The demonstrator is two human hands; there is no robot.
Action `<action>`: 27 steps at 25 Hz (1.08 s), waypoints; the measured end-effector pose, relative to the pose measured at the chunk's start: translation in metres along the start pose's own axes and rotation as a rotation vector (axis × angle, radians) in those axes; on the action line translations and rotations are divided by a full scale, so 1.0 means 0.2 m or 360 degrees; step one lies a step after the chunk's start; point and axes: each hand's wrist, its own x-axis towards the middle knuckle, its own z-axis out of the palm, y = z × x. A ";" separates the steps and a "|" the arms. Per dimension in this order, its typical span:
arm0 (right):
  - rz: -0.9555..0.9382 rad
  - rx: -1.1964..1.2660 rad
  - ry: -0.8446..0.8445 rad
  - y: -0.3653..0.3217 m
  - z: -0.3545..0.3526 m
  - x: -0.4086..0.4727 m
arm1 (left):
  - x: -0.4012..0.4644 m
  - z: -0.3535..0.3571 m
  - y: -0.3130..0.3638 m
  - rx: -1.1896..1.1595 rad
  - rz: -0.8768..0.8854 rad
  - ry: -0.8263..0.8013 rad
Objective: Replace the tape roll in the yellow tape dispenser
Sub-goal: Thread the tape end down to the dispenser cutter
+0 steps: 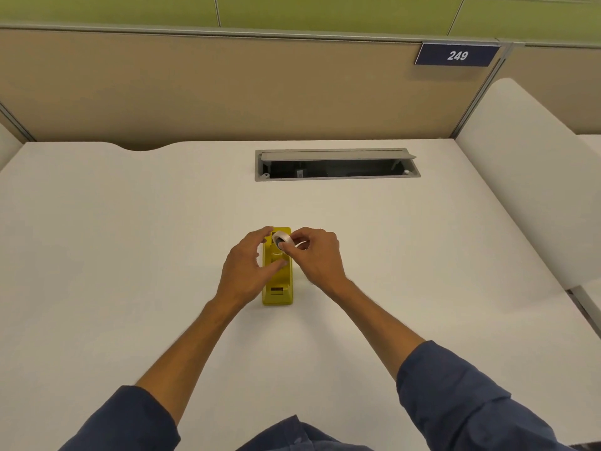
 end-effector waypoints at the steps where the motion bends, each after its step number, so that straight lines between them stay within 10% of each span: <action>1: 0.0003 -0.0017 0.0015 -0.01 0.02 -0.01 | 0.01 0.01 0.00 0.0047 -0.0003 -0.0017; 27: 0.0161 -0.0581 -0.0016 -0.10 0.20 0.02 | 0.12 -0.01 -0.11 0.0190 0.0186 -0.0381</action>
